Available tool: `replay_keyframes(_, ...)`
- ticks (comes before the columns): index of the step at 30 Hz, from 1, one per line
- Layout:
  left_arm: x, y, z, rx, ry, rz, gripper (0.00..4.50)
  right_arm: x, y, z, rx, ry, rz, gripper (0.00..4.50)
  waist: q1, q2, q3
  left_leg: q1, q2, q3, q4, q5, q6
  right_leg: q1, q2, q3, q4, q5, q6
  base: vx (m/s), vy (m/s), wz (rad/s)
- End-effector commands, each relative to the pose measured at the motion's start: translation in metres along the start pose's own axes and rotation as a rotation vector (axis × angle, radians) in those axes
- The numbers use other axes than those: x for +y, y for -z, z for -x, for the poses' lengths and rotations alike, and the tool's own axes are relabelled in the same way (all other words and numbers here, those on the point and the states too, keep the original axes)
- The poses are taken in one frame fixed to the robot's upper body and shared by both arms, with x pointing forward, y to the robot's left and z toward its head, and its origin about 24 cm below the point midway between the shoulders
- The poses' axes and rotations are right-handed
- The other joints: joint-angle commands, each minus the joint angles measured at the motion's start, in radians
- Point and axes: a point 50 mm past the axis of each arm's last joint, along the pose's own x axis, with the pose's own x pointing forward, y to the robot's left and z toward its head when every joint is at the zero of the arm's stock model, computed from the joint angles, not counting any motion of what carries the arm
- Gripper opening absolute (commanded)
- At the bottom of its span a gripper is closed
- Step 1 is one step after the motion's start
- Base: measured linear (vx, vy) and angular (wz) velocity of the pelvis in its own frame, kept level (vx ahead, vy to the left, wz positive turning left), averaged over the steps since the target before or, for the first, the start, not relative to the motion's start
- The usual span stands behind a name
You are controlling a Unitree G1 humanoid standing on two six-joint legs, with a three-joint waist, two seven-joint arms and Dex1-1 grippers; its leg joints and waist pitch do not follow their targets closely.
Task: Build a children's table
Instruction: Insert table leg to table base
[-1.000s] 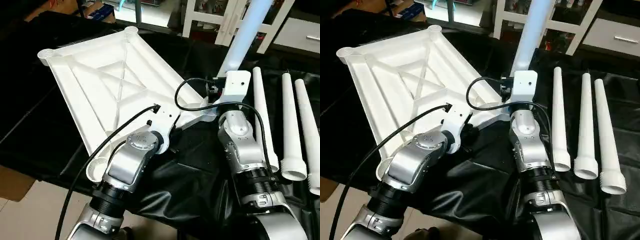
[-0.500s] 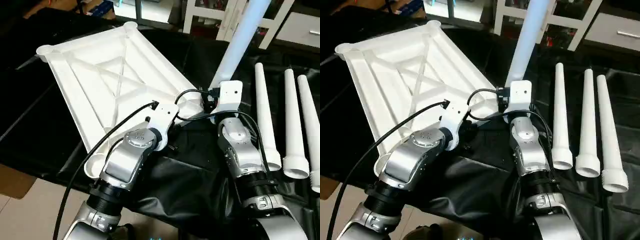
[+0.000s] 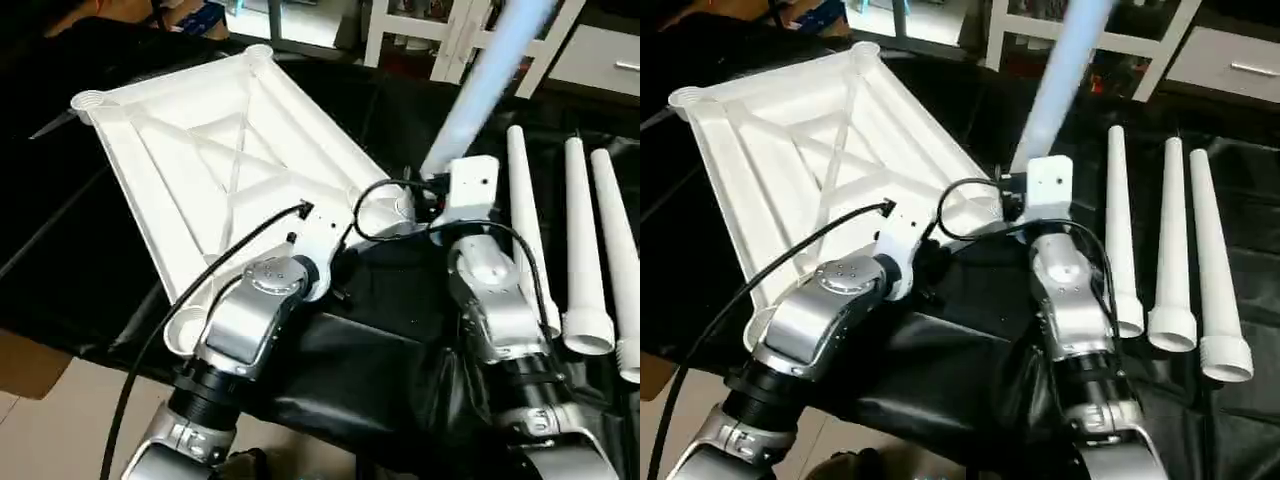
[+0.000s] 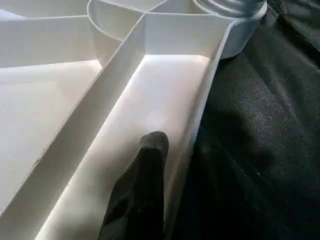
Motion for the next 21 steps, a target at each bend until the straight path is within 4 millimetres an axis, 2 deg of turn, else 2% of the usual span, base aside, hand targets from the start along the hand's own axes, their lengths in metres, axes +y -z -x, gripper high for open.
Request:
replay_keyframes(1, 0.0101, 0.0229, 0.0008, 0.089, -0.037, 0.032, 0.62, -0.0065, -0.0048, 0.0018, -0.015, 0.017, -0.002, 3.34, 0.009, -0.008, -0.071, 0.016, 0.056, -0.024, -0.046, 0.008, 0.183, 0.064, -0.053, 0.031, -0.033, 0.072, -0.306, 0.000, 0.000, 0.00)
replay_keyframes(5, 0.0092, 0.0230, 0.0007, 0.091, -0.025, 0.027, 0.62, -0.0075, -0.0102, -0.0005, -0.029, 0.001, 0.021, 3.60, 0.008, -0.008, -0.071, 0.016, 0.055, -0.024, -0.045, 0.001, 0.178, 0.066, -0.053, 0.031, -0.031, 0.069, -0.307, 0.000, 0.000, 0.00)
replay_keyframes(10, 0.0093, 0.0235, 0.0012, 0.091, -0.023, 0.024, 0.62, -0.0052, -0.0123, -0.0034, -0.031, -0.046, -0.013, 3.60, 0.008, -0.008, -0.071, 0.016, 0.056, -0.025, -0.044, -0.018, 0.172, 0.065, -0.053, 0.032, -0.032, 0.046, -0.309, 0.000, 0.000, 0.00)
replay_keyframes(12, 0.0094, 0.0236, 0.0016, 0.091, -0.023, 0.024, 0.62, -0.0047, -0.0130, -0.0035, -0.035, -0.053, -0.014, 3.60, 0.008, -0.009, -0.071, 0.017, 0.056, -0.024, -0.043, -0.019, 0.172, 0.064, -0.053, 0.032, -0.032, 0.040, -0.309, 0.000, 0.000, 0.00)
replay_keyframes(13, 0.0093, 0.0239, 0.0017, 0.091, -0.022, 0.024, 0.62, -0.0043, -0.0131, -0.0033, -0.037, -0.059, -0.017, 3.60, 0.007, -0.014, -0.073, 0.017, 0.056, -0.024, -0.042, -0.018, 0.172, 0.065, -0.052, 0.032, -0.031, 0.039, -0.309, 0.000, 0.000, 0.00)
replay_keyframes(14, 0.0093, 0.0244, 0.0017, 0.091, -0.022, 0.024, 0.62, -0.0035, -0.0133, -0.0029, -0.040, -0.068, -0.022, 3.43, 0.008, -0.012, -0.072, 0.015, 0.056, -0.024, -0.042, -0.018, 0.172, 0.065, -0.054, 0.032, -0.031, 0.034, -0.309, 0.000, 0.000, 0.00)
replay_keyframes(17, 0.0092, 0.0245, 0.0019, 0.091, -0.020, 0.023, 0.62, -0.0043, -0.0126, -0.0027, -0.034, -0.060, -0.027, 3.43, 0.009, -0.010, -0.073, 0.016, 0.056, -0.025, -0.041, -0.025, 0.164, 0.063, -0.054, 0.032, -0.032, 0.014, -0.306, 0.000, 0.000, 0.00)
replay_keyframes(19, 0.0091, 0.0246, 0.0020, 0.090, -0.017, 0.019, 0.62, -0.0061, -0.0126, -0.0030, -0.034, -0.051, -0.030, 3.10, 0.008, -0.010, -0.073, 0.016, 0.055, -0.025, -0.041, -0.031, 0.160, 0.063, -0.053, 0.032, -0.033, 0.007, -0.304, 0.000, 0.000, 0.00)
replay_keyframes(21, 0.0088, 0.0253, 0.0018, 0.091, -0.014, 0.014, 0.62, -0.0084, -0.0127, -0.0031, -0.034, -0.043, -0.027, 3.01, 0.009, -0.010, -0.073, 0.015, 0.055, -0.025, -0.041, -0.030, 0.156, 0.064, -0.053, 0.033, -0.032, 0.010, -0.303, 0.000, 0.000, 0.00)
